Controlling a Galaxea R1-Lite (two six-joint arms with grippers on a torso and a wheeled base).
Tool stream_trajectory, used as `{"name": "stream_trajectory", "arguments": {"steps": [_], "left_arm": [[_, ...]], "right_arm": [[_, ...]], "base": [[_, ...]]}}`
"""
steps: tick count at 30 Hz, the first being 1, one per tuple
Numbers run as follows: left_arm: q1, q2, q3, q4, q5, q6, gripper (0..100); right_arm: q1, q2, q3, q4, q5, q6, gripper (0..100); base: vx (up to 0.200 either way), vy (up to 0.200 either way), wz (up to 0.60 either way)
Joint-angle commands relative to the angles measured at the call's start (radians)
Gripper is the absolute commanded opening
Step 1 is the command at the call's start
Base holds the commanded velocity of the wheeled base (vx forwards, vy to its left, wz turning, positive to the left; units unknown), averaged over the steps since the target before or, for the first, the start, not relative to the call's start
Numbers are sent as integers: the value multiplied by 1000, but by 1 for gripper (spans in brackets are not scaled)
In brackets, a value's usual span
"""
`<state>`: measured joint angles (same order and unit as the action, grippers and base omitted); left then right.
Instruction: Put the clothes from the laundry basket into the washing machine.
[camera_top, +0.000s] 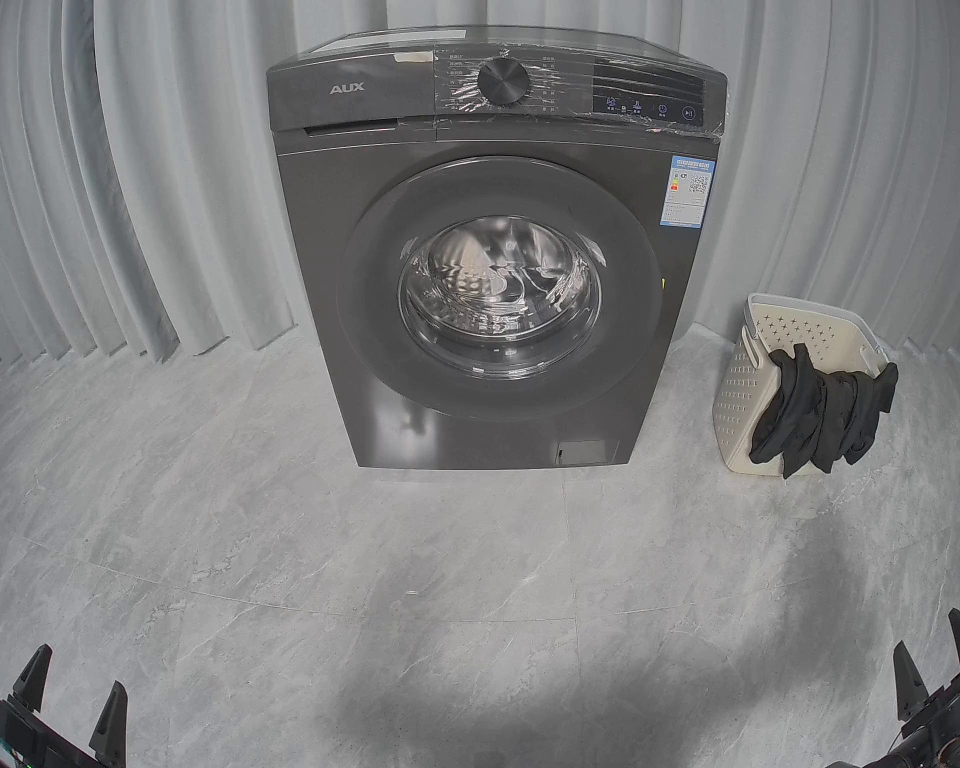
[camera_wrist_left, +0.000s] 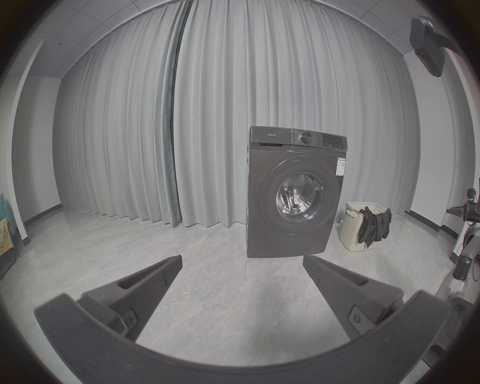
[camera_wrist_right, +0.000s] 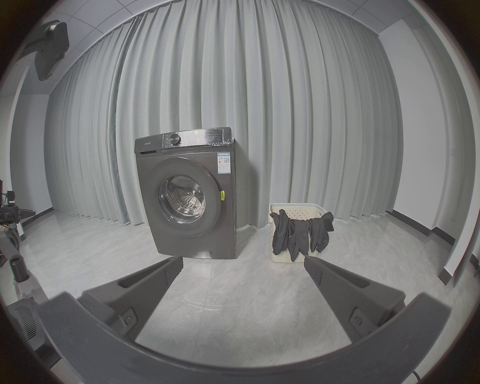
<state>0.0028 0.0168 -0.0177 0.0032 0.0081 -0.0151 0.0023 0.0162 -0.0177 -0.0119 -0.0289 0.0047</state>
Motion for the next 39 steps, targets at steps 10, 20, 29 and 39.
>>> {"name": "stream_trajectory", "arguments": {"steps": [10,20,29,39], "left_arm": [[0,-12,15,0,0,3,100],[0,-12,15,0,0,4,100],[0,-12,15,0,1,-5,100],[0,-12,15,0,0,3,100]], "right_arm": [[1,-16,18,0,0,0,100],[1,-16,18,0,0,0,100],[1,-16,18,0,0,0,100],[1,-16,18,0,0,0,100]], "base": [[0,0,0],[0,0,0],[111,0,0],[80,0,0]]}}
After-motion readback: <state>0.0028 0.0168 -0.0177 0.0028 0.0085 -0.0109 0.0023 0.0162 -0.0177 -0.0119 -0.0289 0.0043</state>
